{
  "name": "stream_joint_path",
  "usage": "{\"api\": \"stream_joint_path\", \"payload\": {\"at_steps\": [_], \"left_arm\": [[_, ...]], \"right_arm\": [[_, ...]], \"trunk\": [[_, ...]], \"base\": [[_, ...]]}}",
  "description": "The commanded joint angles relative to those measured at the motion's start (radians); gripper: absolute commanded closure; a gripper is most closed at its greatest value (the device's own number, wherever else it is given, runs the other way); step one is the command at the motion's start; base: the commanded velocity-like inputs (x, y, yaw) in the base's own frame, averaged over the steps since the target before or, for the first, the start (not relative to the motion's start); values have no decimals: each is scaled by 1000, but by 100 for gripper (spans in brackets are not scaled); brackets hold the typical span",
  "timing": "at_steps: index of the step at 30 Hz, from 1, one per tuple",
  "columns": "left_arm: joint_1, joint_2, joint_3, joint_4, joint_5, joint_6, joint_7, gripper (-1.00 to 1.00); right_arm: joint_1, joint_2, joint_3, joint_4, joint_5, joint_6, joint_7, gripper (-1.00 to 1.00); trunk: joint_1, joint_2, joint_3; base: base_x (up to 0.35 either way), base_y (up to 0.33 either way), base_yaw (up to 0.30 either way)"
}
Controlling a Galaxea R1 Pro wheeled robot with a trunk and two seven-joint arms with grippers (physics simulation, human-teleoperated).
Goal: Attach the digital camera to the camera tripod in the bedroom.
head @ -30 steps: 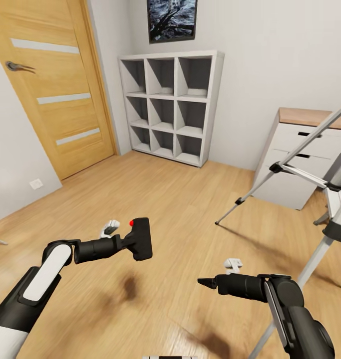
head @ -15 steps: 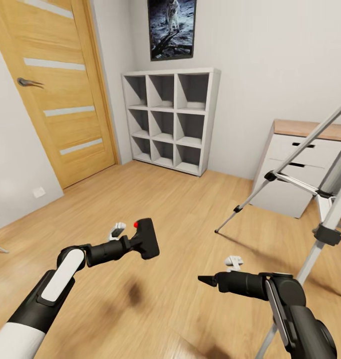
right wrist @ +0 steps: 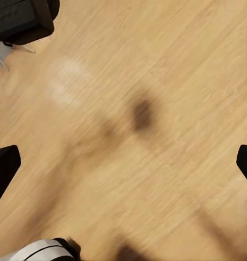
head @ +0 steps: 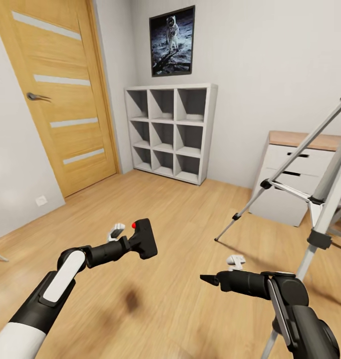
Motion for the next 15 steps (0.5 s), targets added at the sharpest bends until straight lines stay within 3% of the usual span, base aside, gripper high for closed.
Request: {"api": "stream_joint_path", "payload": {"at_steps": [1, 15], "left_arm": [[-1, 1, -1, -1, -6, 2, -8, 100], [0, 3, -1, -2, -5, 7, -10, 100]], "right_arm": [[-1, -1, -1, -1, 11, 4, 10, -100], [-1, -7, -1, -1, 12, 4, 10, -100]], "trunk": [[-1, 0, 3], [-7, 3, 57]], "base": [[0, 0, 0], [0, 0, 0]]}}
